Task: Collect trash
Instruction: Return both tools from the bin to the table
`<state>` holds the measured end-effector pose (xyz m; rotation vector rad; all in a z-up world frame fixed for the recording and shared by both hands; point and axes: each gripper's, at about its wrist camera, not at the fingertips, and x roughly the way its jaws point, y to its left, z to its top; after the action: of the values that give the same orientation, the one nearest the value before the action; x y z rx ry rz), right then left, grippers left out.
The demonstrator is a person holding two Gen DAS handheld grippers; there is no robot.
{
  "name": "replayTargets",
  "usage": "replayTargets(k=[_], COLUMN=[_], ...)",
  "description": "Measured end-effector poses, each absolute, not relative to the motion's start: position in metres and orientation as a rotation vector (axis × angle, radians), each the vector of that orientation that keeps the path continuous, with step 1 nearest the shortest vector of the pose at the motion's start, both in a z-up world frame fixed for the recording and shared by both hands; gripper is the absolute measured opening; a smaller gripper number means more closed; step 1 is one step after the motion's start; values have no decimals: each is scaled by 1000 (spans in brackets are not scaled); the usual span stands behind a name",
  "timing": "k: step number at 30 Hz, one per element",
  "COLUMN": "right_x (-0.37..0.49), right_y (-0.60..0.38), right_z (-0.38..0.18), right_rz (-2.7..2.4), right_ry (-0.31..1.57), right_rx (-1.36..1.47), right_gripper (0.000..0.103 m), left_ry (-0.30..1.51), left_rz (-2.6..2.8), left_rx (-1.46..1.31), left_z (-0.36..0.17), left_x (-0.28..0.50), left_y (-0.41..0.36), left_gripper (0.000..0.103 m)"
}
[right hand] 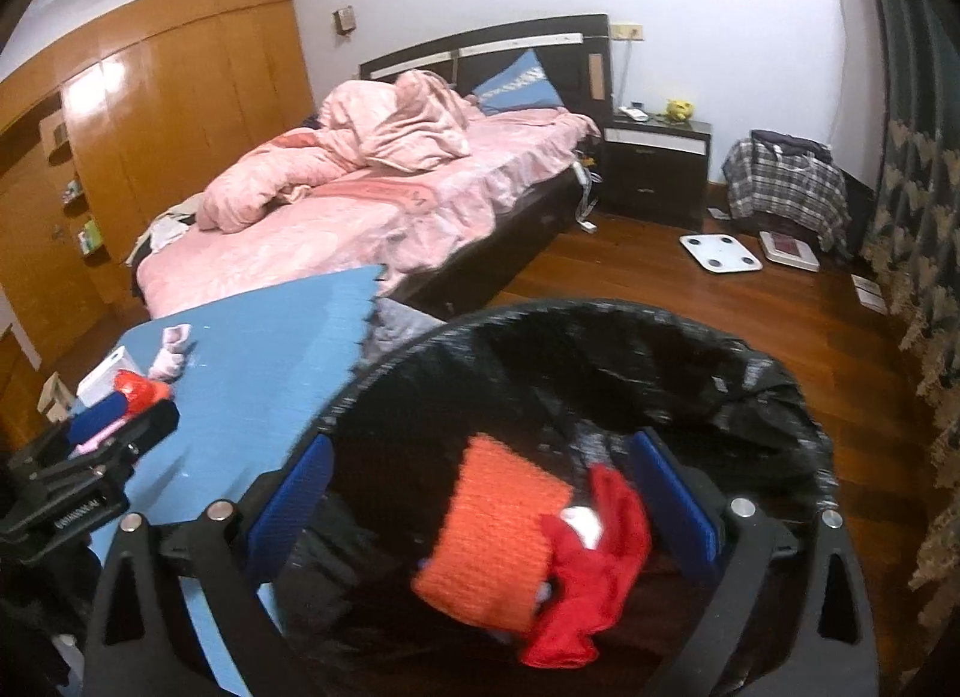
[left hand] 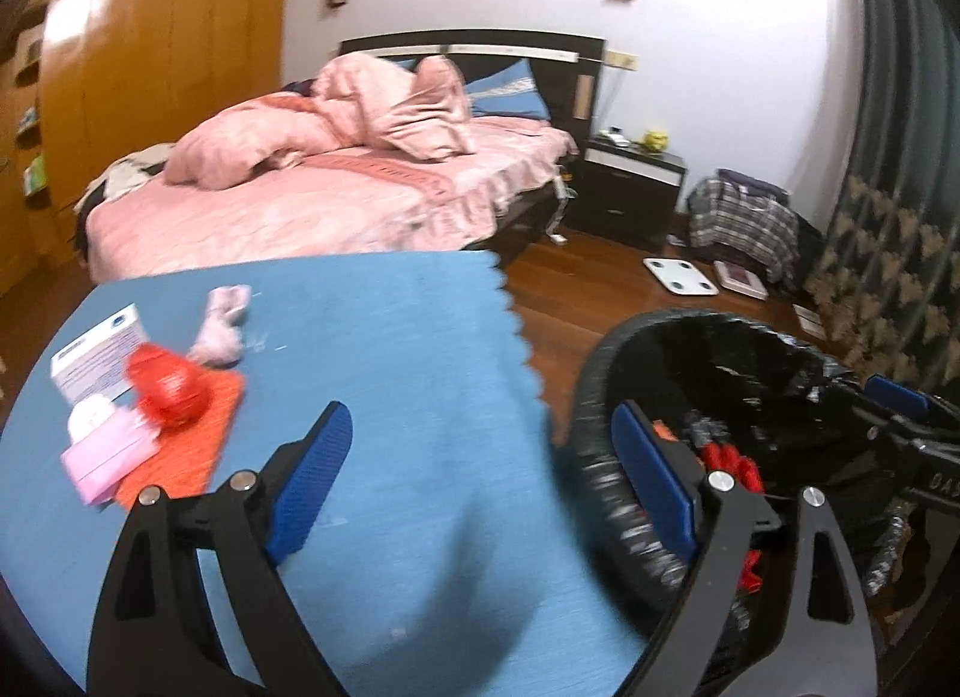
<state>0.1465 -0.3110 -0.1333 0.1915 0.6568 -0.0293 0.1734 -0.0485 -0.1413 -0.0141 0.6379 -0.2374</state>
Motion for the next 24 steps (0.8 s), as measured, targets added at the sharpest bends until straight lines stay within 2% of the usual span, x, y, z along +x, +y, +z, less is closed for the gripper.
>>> replayTargets(k=[12,24], right_x=[172,193], right_y=[-214,-135], right_z=[-128,-150], right_rz=[123,218], right_ry=[640,669], right_rx=[146,109], right_gripper=[97,97], left_ry=[653,673], left_rz=[-72,64], left_rx=[-52,-68], left_z=[-153,-170], left_x=[167,166], left_y=[50,134], left_gripper=[86,86])
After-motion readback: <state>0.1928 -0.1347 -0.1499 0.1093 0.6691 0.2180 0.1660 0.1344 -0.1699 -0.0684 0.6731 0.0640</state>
